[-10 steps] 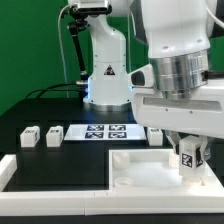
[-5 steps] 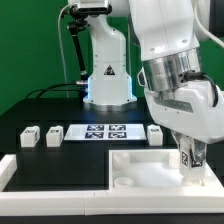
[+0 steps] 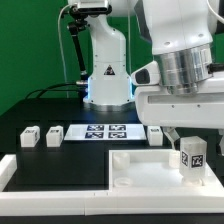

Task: Assemble square table

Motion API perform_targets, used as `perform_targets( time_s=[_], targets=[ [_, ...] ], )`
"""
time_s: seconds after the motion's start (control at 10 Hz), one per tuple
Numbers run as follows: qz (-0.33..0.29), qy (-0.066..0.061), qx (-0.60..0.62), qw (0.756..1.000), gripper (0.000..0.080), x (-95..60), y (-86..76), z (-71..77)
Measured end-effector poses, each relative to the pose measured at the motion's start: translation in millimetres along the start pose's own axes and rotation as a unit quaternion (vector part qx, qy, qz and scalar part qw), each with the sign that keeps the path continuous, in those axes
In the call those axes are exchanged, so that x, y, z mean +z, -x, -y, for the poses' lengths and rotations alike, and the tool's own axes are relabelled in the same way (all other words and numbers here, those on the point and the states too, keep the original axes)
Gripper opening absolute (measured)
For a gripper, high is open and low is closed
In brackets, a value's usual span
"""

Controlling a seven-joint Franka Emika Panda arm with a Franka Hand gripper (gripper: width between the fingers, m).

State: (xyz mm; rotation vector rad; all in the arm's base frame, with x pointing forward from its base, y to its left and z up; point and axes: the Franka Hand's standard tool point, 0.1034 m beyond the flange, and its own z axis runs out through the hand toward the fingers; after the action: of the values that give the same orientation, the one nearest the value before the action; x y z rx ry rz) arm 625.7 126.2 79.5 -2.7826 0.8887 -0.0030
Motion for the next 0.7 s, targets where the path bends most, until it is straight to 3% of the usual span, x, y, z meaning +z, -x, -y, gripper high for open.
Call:
perform_targets(
  time_s=[0.3, 0.5, 0.7],
  targets=[
    [-0.014, 0.028, -0.235, 0.971, 0.0649, -4.8, -7.0, 0.9],
    [-0.013, 0.035, -0.332, 0.942, 0.0649, -2.9, -10.8, 0.9],
    [-0.014, 0.033, -0.317, 0.948, 0.0640, -2.8, -10.6, 1.3]
  ],
)
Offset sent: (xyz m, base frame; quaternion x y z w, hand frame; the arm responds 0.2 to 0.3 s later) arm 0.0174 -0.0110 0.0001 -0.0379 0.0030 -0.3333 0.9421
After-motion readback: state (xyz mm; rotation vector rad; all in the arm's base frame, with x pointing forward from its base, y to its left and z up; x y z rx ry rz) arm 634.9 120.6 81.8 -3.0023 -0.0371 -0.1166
